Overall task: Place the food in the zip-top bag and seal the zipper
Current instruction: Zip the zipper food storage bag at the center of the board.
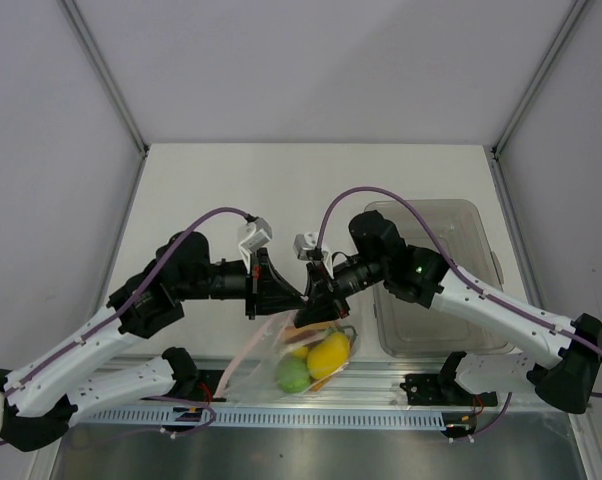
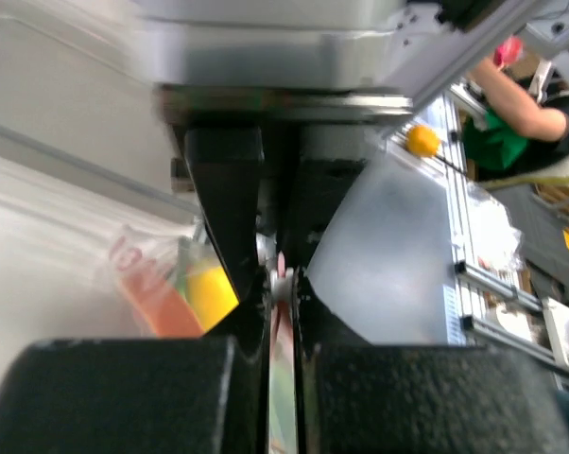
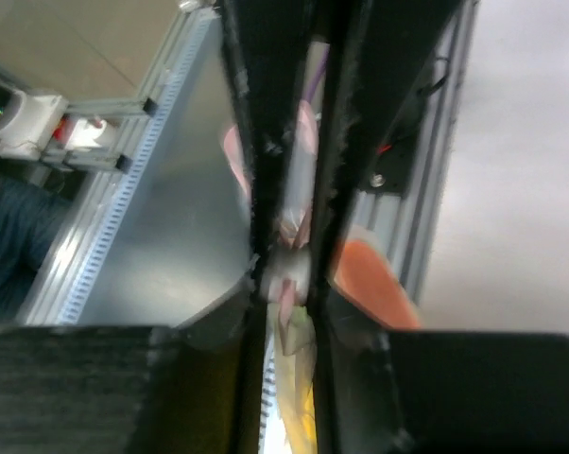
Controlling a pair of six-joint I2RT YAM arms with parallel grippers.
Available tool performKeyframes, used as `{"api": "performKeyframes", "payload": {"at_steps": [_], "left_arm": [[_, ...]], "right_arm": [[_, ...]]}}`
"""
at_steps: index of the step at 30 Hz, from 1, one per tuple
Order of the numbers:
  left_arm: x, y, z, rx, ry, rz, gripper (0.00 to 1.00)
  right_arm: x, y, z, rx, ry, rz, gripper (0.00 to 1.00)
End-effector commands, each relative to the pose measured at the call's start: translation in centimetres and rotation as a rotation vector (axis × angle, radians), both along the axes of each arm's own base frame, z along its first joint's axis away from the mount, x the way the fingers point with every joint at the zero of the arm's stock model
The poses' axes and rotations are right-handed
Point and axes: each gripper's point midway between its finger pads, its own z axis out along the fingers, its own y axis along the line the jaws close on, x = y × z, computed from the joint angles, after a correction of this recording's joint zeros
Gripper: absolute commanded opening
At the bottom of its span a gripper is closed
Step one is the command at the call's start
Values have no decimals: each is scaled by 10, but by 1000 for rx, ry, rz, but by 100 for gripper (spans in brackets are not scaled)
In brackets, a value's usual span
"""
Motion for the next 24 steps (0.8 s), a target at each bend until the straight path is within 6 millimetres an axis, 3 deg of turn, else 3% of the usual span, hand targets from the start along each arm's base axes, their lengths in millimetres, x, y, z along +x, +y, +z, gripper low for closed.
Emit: {"api": "performKeyframes", "payload": {"at_steps": [1, 2, 7, 9, 11, 12, 13, 18, 24], "left_arm": [[-2, -1, 26, -69, -31, -16, 1], [-2, 0, 26, -70, -31, -16, 0], [0, 3, 24, -65, -29, -1, 1], [0, 3, 22, -62, -26, 4, 1], [0, 4, 19, -52, -19, 10, 1], [3, 4, 16, -41, -15, 25, 0], [3, 5, 13, -29, -9, 29, 1], [10, 9, -1, 10, 10, 81, 1], [15, 11, -5, 24, 31, 122, 1]], "right_arm": [[-4, 3, 23, 63, -32, 34, 5], [-3, 4, 23, 60, -30, 22, 0], [6, 6, 26, 68, -9, -51, 0], [19, 9, 31, 109, -6, -123, 0], [34, 8, 48, 174, 35, -209, 0], [38, 5, 48, 174, 96, -247, 0], [42, 3, 62, 235, 89, -276, 0], [54, -3, 85, 294, 192, -412, 0], [66, 0, 76, 272, 263, -507, 0]]}}
